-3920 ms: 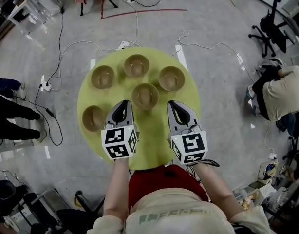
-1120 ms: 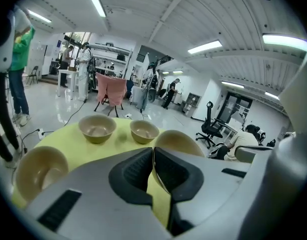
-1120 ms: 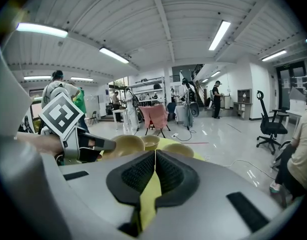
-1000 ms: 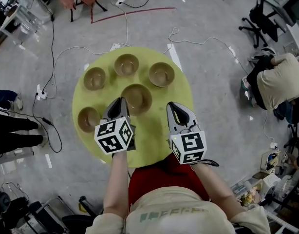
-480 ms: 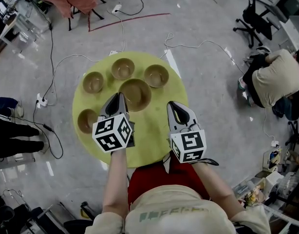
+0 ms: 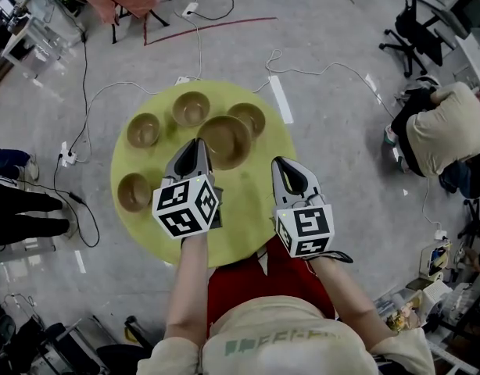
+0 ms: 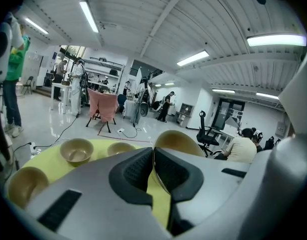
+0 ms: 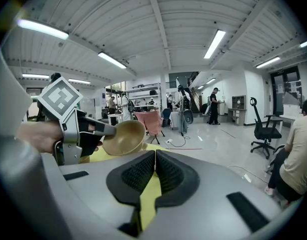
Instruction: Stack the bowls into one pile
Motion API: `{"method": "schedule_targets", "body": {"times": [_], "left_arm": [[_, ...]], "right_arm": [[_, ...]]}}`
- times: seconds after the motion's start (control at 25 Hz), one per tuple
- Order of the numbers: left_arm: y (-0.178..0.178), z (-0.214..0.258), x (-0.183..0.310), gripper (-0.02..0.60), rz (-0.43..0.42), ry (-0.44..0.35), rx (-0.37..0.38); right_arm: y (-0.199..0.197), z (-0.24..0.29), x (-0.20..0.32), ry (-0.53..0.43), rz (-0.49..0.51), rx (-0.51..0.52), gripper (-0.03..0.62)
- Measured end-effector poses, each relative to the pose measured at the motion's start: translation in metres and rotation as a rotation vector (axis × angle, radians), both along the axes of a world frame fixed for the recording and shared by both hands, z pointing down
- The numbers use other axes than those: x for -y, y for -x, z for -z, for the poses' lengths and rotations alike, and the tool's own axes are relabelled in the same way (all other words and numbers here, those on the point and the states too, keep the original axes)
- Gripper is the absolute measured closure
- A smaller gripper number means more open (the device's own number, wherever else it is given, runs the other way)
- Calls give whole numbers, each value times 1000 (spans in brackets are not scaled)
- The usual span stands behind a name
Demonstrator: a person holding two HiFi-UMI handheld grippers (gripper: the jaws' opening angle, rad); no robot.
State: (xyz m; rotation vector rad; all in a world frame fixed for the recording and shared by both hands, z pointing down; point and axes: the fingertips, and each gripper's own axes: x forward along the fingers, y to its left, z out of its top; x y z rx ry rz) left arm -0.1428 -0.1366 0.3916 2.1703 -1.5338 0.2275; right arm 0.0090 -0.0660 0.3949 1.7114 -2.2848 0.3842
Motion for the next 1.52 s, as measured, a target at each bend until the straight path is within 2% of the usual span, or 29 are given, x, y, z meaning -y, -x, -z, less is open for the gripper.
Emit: {"method": "schedule_targets", "body": {"times": [0.36,0.56,0.88,1.16,1.52], "left_arm": [[-25,-2,10,548,81,4,-13],[-29,1,20,548,118,4,-1],[-51,-3,44,548,130,3,43],[-70,-24,62,548,130,38,62],[-76,-57,78,548,147,101,71]], "right_arm": [[-34,-11,23,19,71,28,557],[-37,-15,36,33,125,33,557],[-43,-23,57,51,182,33,557],[-52,-43,73,100,197,30,557],[-59,-67,91,152,208,27,557]]}}
